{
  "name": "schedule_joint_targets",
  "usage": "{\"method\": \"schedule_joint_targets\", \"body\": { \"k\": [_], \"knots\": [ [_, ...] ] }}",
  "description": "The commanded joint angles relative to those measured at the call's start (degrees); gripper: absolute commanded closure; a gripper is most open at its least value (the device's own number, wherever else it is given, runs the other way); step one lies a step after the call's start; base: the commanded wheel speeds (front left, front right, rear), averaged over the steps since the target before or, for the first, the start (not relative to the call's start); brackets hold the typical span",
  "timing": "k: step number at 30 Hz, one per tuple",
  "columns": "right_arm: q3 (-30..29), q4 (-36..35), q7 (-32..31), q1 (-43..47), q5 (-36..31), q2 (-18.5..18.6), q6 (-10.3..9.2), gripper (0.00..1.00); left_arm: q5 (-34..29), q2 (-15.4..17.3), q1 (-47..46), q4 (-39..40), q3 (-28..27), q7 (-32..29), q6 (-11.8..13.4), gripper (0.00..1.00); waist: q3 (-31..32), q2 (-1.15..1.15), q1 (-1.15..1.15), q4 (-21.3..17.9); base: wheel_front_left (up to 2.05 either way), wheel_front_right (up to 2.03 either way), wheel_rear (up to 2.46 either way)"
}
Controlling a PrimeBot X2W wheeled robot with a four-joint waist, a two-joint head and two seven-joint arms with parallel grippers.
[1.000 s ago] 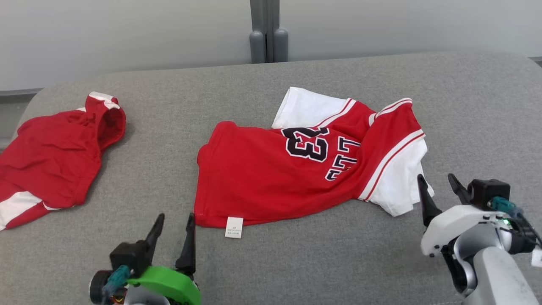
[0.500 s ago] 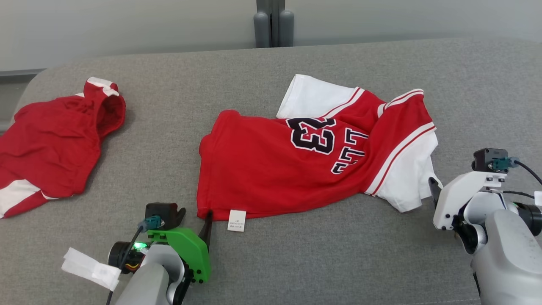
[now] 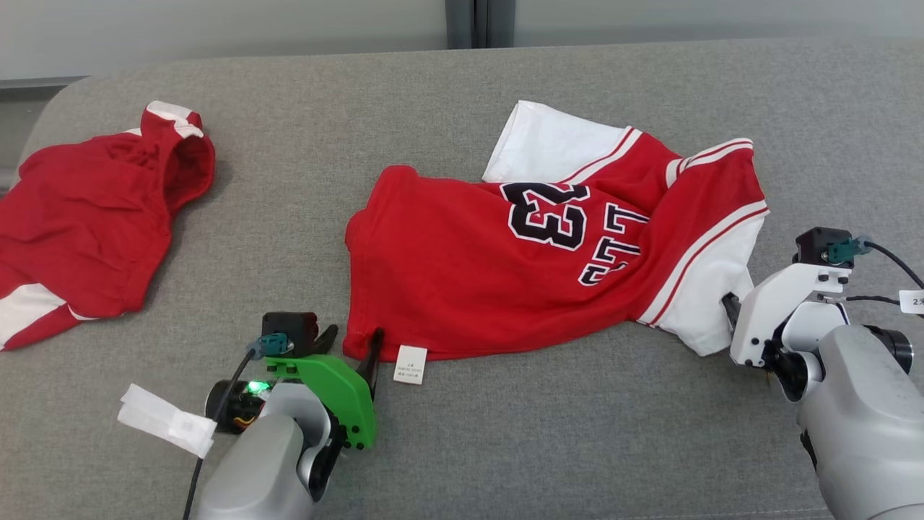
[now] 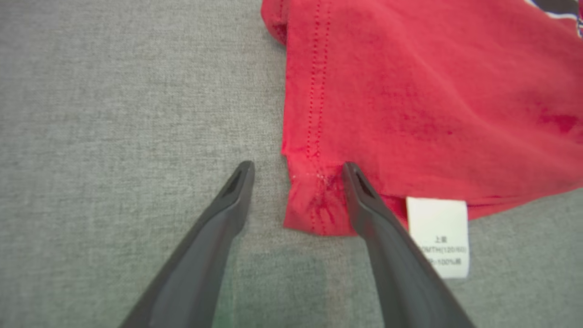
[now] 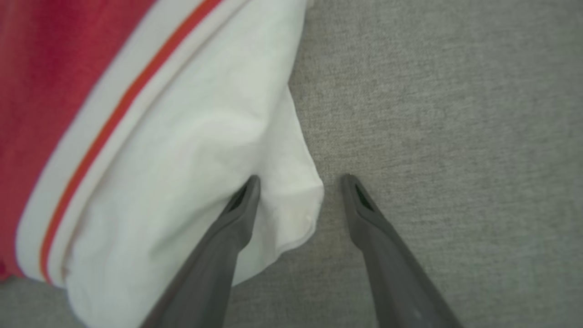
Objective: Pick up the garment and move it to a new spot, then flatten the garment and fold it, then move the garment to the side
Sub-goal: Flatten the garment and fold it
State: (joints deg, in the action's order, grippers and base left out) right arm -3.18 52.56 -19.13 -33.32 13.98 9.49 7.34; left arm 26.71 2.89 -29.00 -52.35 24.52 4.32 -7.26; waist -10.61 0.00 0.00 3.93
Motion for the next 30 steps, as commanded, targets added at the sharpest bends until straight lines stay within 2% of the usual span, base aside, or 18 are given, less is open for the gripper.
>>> {"method": "schedule_joint_targets", "body": {
  "k": [1,2,6,11,14,18,22,25,30],
  "knots": [
    [1.12,2.97,-1.76,2.2,1.21,-2.21,0.27,1.0,1.86,0.01,-0.26,-0.84,1.31,-1.49,-0.26,0.93,-0.11,0.0,0.0,-0.04,0.0,0.0,0.0],
    [1.28,3.01,-1.59,2.35,2.11,-2.48,0.28,1.0,3.62,-0.07,-0.01,-0.67,2.37,-2.41,-0.27,1.0,-0.1,0.0,0.0,-0.12,0.0,0.0,0.0],
    [0.59,-0.28,1.64,3.1,9.03,-3.85,0.32,1.0,11.98,0.0,1.87,1.22,3.93,-3.35,-0.26,1.0,0.39,0.0,0.0,-0.59,0.0,0.0,0.0],
    [1.13,-7.42,0.97,4.53,18.27,-4.12,0.23,1.0,22.91,0.03,3.53,4.8,1.78,-4.07,-0.27,1.0,1.98,0.0,0.0,-1.42,0.0,0.0,0.0],
    [3.57,-12.55,-4.76,5.99,21.37,-1.94,0.22,1.0,27.22,0.45,3.06,7.42,1.13,-7.47,-0.27,1.0,2.98,0.0,0.0,-1.83,0.0,0.0,0.0],
    [7.68,-20.47,-14.8,6.2,22.75,1.42,0.23,1.0,30.16,3.02,-0.08,12.19,0.45,-12.48,-0.28,1.0,4.12,0.0,0.0,-2.47,0.0,0.0,0.0],
    [7.86,-30.86,-21.87,4.74,23.95,4.44,0.22,1.0,31.92,5.3,-3.84,18.73,-0.6,-16.42,-0.12,1.0,4.82,0.0,0.0,-2.9,0.0,0.0,0.0],
    [6.51,-38.54,-24.77,3.36,24.58,4.68,0.22,1.0,32.94,6.42,-6.83,24.14,-1.84,-18.66,0.85,1.0,4.76,0.0,0.0,-3.21,0.0,0.0,0.0],
    [3.85,-48.71,-29.81,-1.1,25.53,2.62,0.22,1.0,36.02,6.18,-11.71,31.84,-4.14,-22.44,3.49,1.0,2.84,0.0,0.0,-4.23,0.0,0.0,0.0]
  ]
}}
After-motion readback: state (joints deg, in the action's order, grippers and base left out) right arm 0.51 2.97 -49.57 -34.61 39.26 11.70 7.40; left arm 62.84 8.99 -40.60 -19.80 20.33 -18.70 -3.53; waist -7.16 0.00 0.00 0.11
